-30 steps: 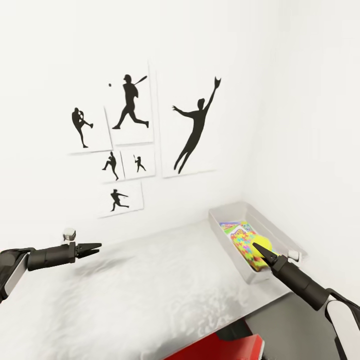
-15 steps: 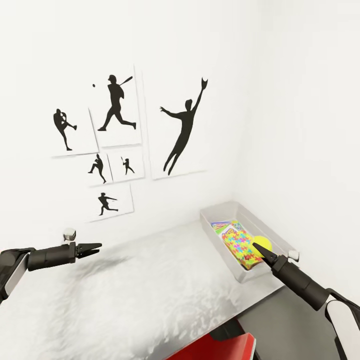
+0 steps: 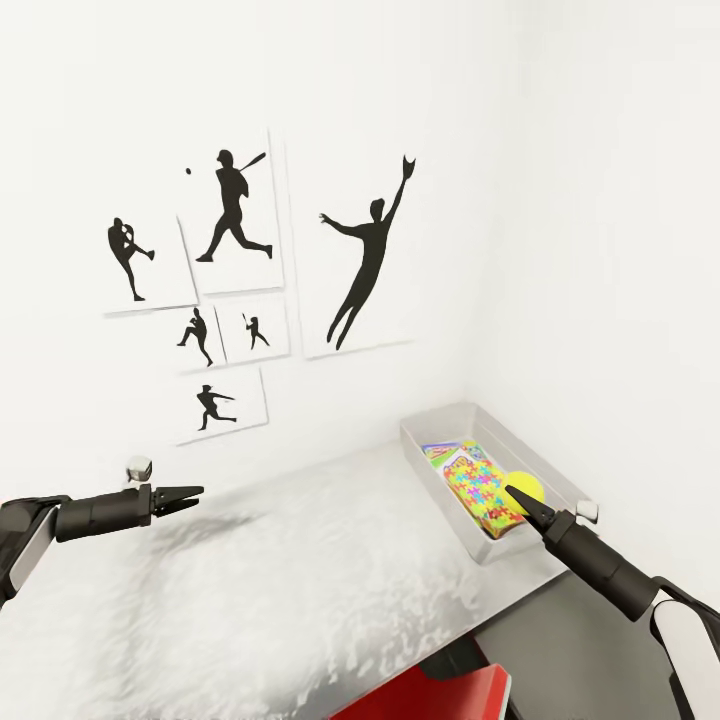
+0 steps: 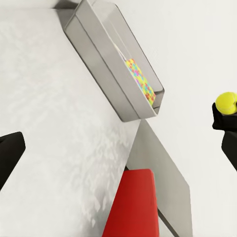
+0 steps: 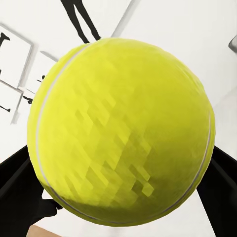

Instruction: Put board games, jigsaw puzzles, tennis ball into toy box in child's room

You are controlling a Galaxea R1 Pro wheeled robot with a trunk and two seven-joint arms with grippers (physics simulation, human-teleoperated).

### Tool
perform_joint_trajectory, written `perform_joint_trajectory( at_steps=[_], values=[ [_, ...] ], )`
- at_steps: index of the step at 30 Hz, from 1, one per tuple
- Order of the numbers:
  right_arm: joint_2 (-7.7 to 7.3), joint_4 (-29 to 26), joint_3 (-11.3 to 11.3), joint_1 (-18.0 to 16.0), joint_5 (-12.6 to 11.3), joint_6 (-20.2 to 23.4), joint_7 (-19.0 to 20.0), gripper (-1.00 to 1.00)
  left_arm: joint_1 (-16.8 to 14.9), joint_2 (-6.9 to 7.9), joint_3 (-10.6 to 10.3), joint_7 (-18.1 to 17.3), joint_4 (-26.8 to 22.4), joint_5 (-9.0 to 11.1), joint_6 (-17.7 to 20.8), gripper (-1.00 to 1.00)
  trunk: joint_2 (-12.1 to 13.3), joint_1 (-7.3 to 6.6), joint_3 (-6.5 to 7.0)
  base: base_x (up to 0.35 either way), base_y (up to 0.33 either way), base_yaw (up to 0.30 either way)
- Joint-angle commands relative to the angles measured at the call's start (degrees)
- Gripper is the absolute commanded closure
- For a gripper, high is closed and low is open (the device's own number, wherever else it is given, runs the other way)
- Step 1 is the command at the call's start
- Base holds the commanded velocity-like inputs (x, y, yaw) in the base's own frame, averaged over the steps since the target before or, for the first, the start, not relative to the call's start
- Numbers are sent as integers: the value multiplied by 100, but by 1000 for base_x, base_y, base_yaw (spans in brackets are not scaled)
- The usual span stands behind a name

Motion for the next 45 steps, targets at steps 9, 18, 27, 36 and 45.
perform_joint_trajectory(
  at_steps=[9, 18, 27, 36, 45],
  values=[
    [4, 0, -7, -6, -10, 36, 6, 100, -5, 2, -2, -9, 0, 13, 57, -100, -13, 4, -13, 0, 0, 0],
    [6, 0, -9, -6, 177, 29, -101, 100, -5, 2, -2, -9, 0, 13, 57, -100, -13, 4, -13, 0, 0, 0],
    [9, 0, -9, -6, 258, 27, -113, 100, -5, 2, -2, -9, 0, 13, 57, -100, -13, 4, -13, 0, 0, 0],
    [2, -55, 339, -16, 274, 54, -584, 100, -5, 9, -2, -7, 0, 13, 57, -100, -13, 4, 8, 0, 0, -69],
    [-6, -37, 416, -1086, 197, 985, -2199, 100, -5, 2, -2, -1, 0, 6, 57, -100, -13, 4, 18, 0, 0, -32]
  ],
)
